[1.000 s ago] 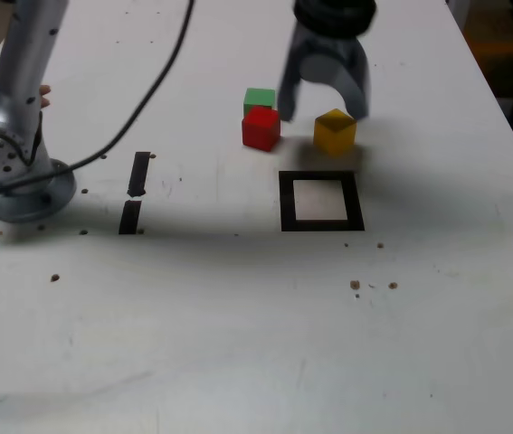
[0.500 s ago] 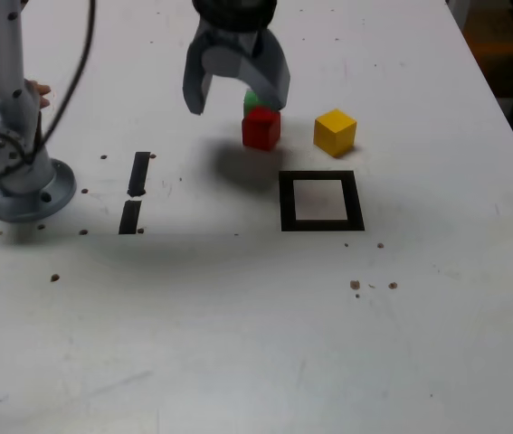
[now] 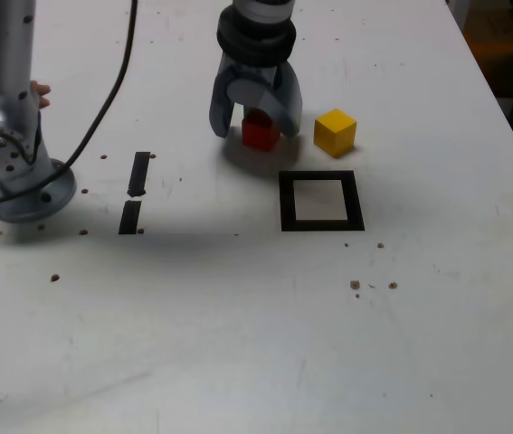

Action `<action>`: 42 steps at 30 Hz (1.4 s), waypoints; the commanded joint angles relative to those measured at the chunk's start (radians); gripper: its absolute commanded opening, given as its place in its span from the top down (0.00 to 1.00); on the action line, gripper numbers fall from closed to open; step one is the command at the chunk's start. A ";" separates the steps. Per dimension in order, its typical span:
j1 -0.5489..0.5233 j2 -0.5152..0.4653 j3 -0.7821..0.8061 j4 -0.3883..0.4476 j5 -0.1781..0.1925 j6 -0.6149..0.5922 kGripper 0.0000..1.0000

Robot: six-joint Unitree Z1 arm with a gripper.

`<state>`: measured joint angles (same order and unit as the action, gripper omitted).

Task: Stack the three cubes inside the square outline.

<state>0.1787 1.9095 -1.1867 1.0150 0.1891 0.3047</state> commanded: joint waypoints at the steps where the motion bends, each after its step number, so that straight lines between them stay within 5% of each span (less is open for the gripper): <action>1: 0.001 0.004 -0.008 0.000 0.002 0.002 0.33; 8: 0.001 -0.018 -0.012 -0.025 -0.003 0.002 0.60; 18: 0.005 -0.023 0.003 -0.040 -0.038 0.009 0.62; 25: 0.002 -0.062 -0.003 -0.032 -0.043 0.009 0.77; 31: -0.059 -0.199 -0.056 0.097 -0.109 -0.031 0.81; 35: -0.181 -0.245 -0.146 0.210 -0.121 -0.156 0.82; 42: -0.408 -0.099 -0.367 0.317 -0.142 -0.410 0.82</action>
<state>-0.2200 1.7923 -1.5259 1.3209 0.0484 -0.0922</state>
